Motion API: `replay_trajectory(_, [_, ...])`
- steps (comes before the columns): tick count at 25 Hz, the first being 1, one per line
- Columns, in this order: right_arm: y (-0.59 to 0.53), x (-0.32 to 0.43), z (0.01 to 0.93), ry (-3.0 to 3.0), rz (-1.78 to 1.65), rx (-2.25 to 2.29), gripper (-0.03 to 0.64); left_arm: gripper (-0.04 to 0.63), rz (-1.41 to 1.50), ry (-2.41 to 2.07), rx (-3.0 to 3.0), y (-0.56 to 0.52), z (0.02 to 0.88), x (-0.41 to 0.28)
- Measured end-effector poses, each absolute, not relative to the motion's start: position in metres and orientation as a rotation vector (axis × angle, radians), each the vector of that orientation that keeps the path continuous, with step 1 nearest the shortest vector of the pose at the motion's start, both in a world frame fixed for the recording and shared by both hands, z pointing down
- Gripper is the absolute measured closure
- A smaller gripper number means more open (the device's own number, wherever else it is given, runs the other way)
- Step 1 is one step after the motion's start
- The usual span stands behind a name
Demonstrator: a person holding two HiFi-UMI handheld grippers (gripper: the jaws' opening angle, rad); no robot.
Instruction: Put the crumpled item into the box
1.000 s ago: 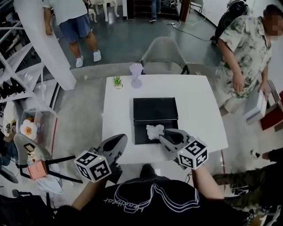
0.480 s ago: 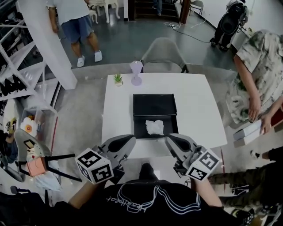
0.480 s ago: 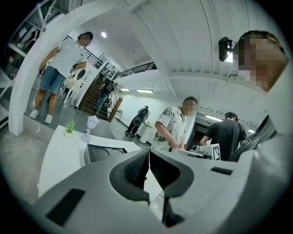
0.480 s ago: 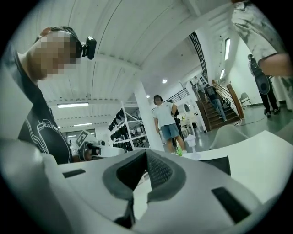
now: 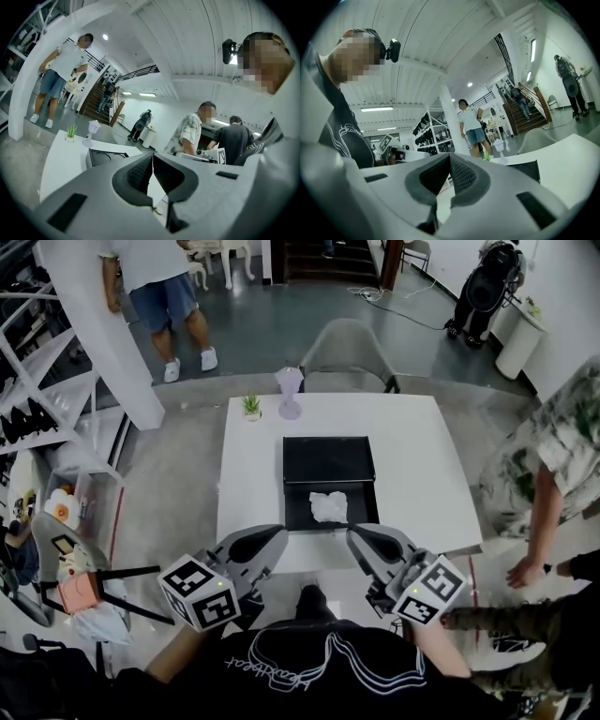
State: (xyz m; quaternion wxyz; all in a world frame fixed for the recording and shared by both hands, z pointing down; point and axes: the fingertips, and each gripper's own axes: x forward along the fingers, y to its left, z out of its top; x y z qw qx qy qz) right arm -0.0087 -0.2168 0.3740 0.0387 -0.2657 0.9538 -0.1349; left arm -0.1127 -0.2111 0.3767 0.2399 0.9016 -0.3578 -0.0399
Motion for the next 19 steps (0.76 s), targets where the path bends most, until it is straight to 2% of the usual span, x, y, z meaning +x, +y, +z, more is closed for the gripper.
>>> replay_trajectory(19, [-0.246,-0.011,0.385,2.95,-0.432,-0.821,0.614,0.588,-0.102,-0.982,2.424,-0.24,0.394,-0.112])
